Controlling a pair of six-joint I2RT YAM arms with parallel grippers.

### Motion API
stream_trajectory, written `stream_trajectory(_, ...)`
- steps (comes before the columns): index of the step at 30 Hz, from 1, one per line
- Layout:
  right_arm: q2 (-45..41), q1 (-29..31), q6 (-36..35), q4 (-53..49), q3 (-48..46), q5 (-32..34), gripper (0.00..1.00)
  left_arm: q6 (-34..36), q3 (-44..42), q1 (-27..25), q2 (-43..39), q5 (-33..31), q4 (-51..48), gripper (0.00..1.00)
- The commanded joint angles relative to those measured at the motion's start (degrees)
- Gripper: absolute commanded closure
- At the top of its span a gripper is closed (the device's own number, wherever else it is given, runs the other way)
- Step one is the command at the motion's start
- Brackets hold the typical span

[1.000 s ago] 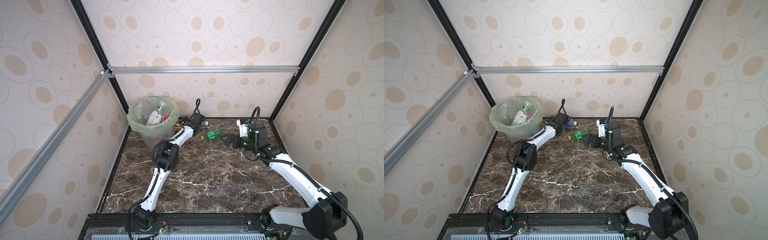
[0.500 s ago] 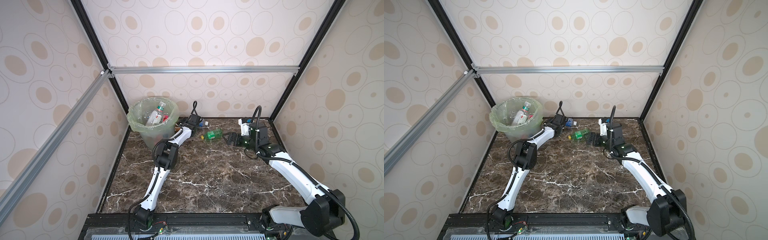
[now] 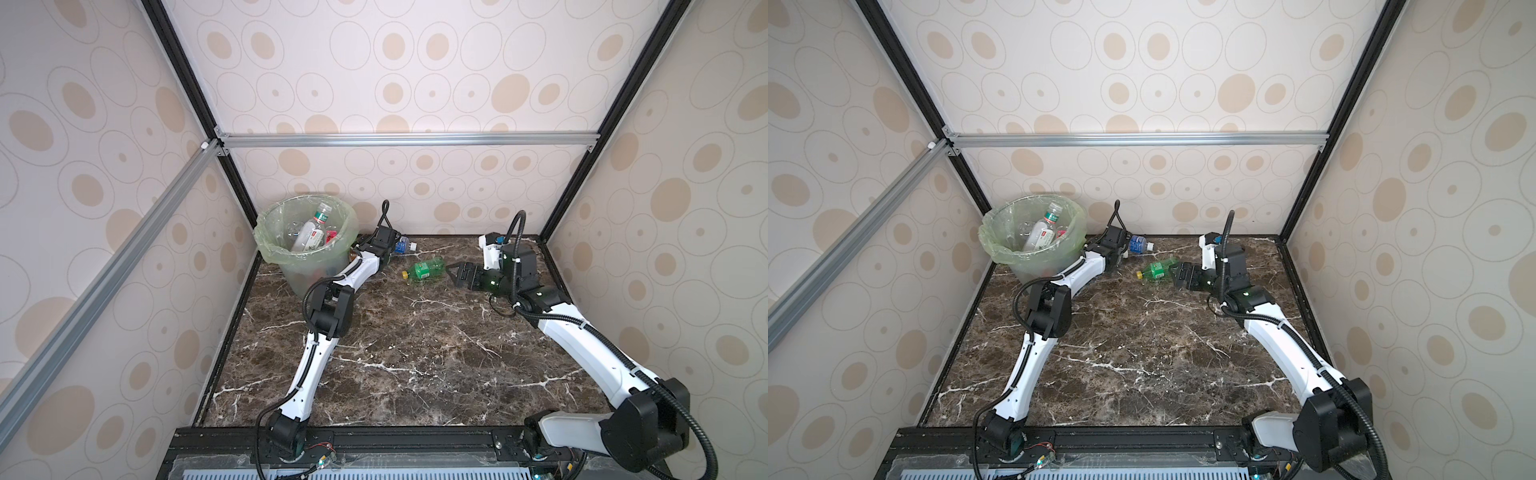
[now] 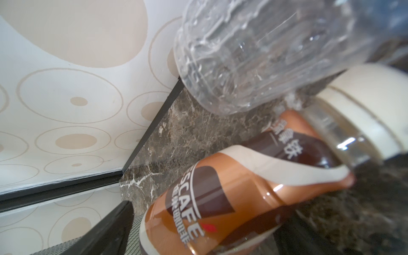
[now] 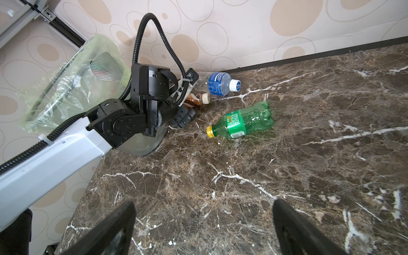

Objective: Throw the plastic bottles in the bin
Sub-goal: 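Close the left gripper around the Nescafe bottle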

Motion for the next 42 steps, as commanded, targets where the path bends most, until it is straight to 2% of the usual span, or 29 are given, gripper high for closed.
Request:
stream_trajectory(1,-0.2,-0.6,0.5,1.7,0.6,0.8,0.00,1.6,1.3,0.5,3.4,3.2,-3.8,0.04)
stream_trajectory(16,-0.8,-1.5,1.6,3.7,-1.1,0.6,0.00,1.0,-2.8,0.3,2.1,5.7,-6.9,0.08)
stream_trajectory(26,-2.0,-3.4,1.9,3.9,-2.0,0.9,0.00,-0.8,-3.8,0.3,2.4,11.5,-10.8,0.09)
stream_trajectory(42,-2.0,-3.7,3.7,5.9,-3.2,-0.4,0.00,-2.7,-12.5,-2.6,-3.7,10.4,-10.0,0.13)
